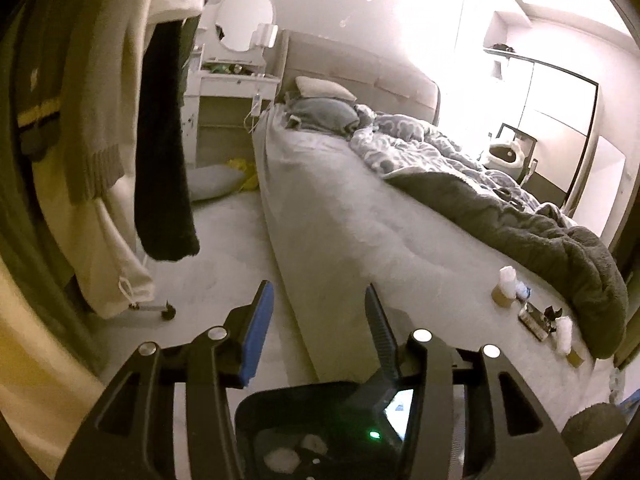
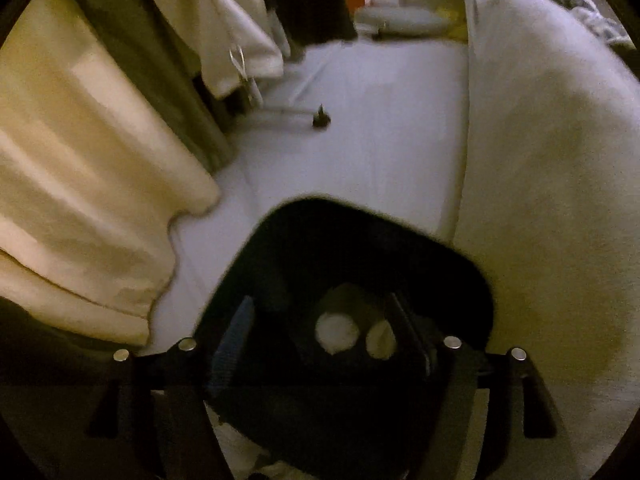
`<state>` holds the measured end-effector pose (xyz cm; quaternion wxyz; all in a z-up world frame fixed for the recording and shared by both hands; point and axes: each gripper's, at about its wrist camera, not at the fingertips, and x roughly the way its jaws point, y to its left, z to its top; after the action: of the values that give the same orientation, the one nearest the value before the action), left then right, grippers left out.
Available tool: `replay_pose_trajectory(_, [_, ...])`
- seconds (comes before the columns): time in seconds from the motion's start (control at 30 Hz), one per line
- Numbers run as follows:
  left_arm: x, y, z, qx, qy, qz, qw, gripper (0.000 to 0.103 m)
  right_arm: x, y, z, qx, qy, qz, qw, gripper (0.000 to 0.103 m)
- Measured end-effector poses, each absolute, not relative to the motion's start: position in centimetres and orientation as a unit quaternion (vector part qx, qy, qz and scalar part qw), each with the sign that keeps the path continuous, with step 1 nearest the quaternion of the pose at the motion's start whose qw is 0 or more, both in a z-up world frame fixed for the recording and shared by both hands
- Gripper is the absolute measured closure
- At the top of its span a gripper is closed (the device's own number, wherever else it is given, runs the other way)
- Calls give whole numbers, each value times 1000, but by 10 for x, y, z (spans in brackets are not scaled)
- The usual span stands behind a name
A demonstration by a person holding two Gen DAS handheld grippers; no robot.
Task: Collect trash
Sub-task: 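Carry both tissue balls over the black bin and release them, then move both open tools back over the bed toward the remaining trash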
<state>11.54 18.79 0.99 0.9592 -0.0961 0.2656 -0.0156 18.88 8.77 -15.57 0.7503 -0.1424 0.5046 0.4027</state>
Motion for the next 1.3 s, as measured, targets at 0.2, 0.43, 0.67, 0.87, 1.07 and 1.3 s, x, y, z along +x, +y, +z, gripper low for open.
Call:
replay_pose_trajectory(0.2, [125,169,15,-87,262,-25,961,48,195,44,-109,-111,461,397,786,30])
replay_pose_trajectory(0.43, [134,132,23,-76,256,-50,962,40,197,-14,-70,-108,410,377,823,28])
replay_pose_trajectory(0.67, [150,86,23,-66,264,-84,959,35,202,-77,-51,-99,391,347,847,27])
replay_pose_trajectory(0.87, [162,50,18,-52,269,-106,956,31,212,-126,-38,-86,379,307,868,25])
replay_pose_trajectory(1.07, [173,20,8,-41,283,-123,950,29,217,-177,-29,-67,369,267,888,25])
replay_pose_trajectory(1.3, [180,-7,1,-37,292,-143,945,27,219,-228,-25,-57,368,218,902,25])
